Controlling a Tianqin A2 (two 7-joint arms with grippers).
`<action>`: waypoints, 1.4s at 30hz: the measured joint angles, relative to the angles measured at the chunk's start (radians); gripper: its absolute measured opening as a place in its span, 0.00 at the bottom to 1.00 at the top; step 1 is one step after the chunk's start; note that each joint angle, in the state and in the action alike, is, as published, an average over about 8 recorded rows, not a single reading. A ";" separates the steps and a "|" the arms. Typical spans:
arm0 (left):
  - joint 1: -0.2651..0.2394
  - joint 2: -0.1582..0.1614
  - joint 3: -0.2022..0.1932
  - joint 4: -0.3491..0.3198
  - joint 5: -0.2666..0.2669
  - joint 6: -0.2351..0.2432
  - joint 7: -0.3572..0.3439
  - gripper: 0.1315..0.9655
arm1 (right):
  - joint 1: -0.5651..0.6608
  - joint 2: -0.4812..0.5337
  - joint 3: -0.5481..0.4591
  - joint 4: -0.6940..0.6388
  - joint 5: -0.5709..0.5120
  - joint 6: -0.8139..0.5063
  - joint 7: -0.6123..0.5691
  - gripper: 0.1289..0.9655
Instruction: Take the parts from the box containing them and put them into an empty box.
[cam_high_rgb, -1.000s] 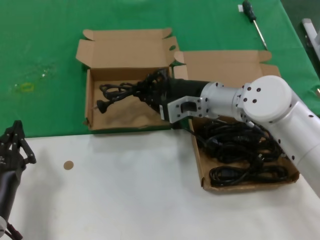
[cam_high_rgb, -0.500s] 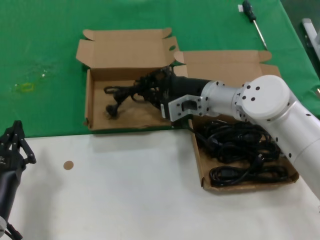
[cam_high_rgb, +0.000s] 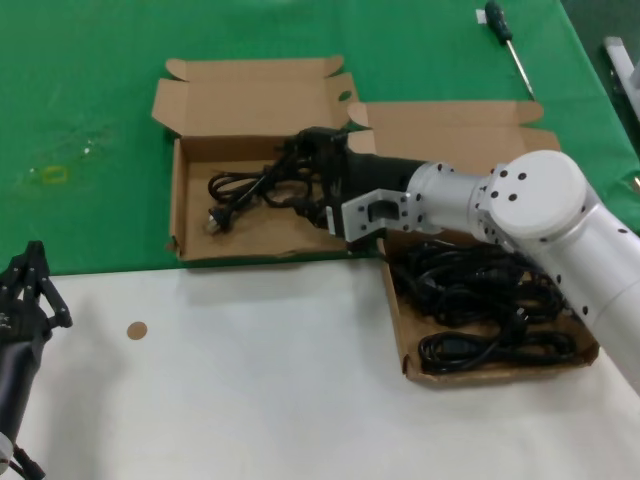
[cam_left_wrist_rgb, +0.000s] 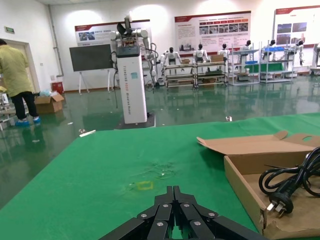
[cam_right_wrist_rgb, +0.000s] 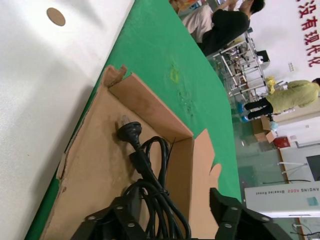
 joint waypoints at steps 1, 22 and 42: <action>0.000 0.000 0.000 0.000 0.000 0.000 0.000 0.02 | -0.003 0.004 0.001 0.007 0.001 -0.001 0.004 0.42; 0.000 0.000 0.000 0.000 0.000 0.000 0.000 0.03 | -0.090 0.098 0.024 0.201 0.005 -0.010 0.100 0.86; 0.000 0.000 0.000 0.000 0.000 0.000 0.000 0.21 | -0.209 0.092 0.092 0.278 0.058 0.075 0.199 1.00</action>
